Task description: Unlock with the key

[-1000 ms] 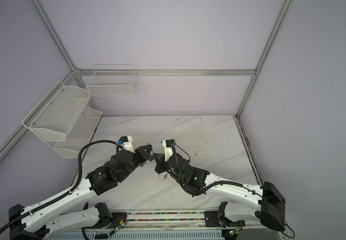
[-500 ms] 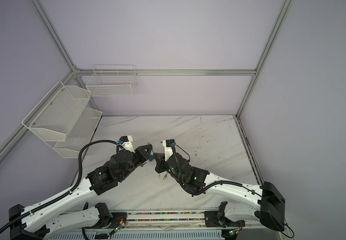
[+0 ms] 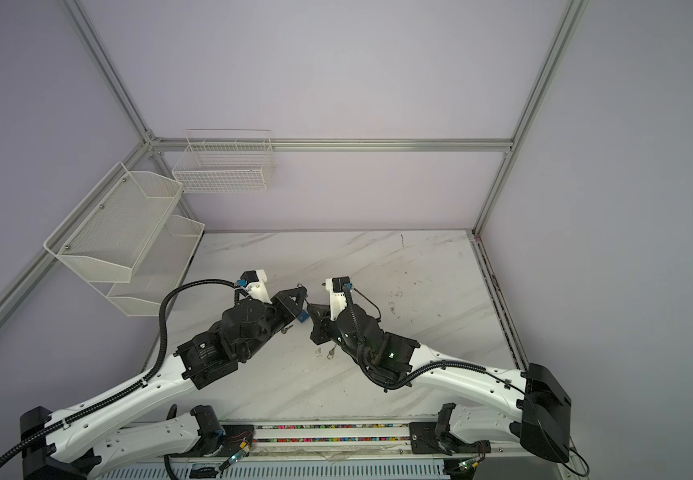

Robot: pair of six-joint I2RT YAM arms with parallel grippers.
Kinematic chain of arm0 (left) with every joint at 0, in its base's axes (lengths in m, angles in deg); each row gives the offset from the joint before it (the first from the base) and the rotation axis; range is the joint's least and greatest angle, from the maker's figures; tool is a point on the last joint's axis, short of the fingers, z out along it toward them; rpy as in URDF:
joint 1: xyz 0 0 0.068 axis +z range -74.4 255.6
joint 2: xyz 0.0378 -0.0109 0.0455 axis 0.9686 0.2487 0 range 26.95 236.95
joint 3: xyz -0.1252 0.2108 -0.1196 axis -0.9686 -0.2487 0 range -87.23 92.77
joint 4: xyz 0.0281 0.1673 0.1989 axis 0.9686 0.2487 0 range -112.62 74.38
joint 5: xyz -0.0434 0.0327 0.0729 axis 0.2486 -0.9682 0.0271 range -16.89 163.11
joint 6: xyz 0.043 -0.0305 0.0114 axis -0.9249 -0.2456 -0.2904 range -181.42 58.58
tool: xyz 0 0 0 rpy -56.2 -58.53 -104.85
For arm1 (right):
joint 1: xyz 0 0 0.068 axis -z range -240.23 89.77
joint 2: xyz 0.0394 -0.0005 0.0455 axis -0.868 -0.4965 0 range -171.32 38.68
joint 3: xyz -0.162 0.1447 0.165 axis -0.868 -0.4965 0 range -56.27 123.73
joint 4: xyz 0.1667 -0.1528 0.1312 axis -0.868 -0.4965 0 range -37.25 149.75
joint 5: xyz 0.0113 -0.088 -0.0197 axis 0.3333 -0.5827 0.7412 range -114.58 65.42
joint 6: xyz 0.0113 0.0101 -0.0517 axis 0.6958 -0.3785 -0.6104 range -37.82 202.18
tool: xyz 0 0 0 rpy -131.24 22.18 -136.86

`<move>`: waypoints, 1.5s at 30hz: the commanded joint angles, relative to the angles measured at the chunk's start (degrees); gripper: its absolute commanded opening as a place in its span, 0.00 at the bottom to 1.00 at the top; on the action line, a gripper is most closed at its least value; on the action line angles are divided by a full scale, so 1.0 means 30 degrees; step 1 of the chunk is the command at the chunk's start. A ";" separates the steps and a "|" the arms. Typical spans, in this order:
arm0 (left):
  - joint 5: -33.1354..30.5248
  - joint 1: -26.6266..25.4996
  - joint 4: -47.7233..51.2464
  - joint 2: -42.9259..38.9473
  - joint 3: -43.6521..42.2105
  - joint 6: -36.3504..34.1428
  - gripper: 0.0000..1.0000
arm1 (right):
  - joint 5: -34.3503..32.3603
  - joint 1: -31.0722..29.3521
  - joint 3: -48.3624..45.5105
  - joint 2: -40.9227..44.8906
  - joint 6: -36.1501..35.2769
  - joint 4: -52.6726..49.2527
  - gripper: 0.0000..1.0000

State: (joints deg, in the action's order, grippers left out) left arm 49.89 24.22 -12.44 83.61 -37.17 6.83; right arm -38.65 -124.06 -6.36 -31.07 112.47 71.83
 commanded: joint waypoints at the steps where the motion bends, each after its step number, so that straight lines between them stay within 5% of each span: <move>1: 0.1088 -0.0183 -0.0727 -0.0283 0.0643 0.1906 0.00 | -0.1493 0.0081 -0.0300 0.0060 -0.1172 0.2436 0.00; 17: 0.0389 -0.0424 0.1097 0.0490 0.1599 0.1610 0.00 | -0.1667 0.0067 0.0168 -0.0443 -0.5548 0.4093 0.00; 23: 0.0431 -0.0612 0.0101 0.0680 0.2325 0.0298 0.00 | 0.0586 0.0111 0.1276 -0.1904 -0.3956 0.2391 0.00; 34: 0.1717 -0.0886 0.1706 0.1005 0.2194 -0.0840 0.00 | 0.4735 0.2296 0.2465 0.0272 -0.1712 0.2448 0.00; 45: -0.0054 -0.0955 0.3194 0.0917 0.2430 -0.1872 0.00 | 0.5394 0.2477 0.3509 0.0088 -0.2485 0.0737 0.00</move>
State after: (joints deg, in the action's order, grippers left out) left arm 45.96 22.98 -9.60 85.69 -32.53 3.92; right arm -24.62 -117.05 -0.46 -31.40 105.49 66.23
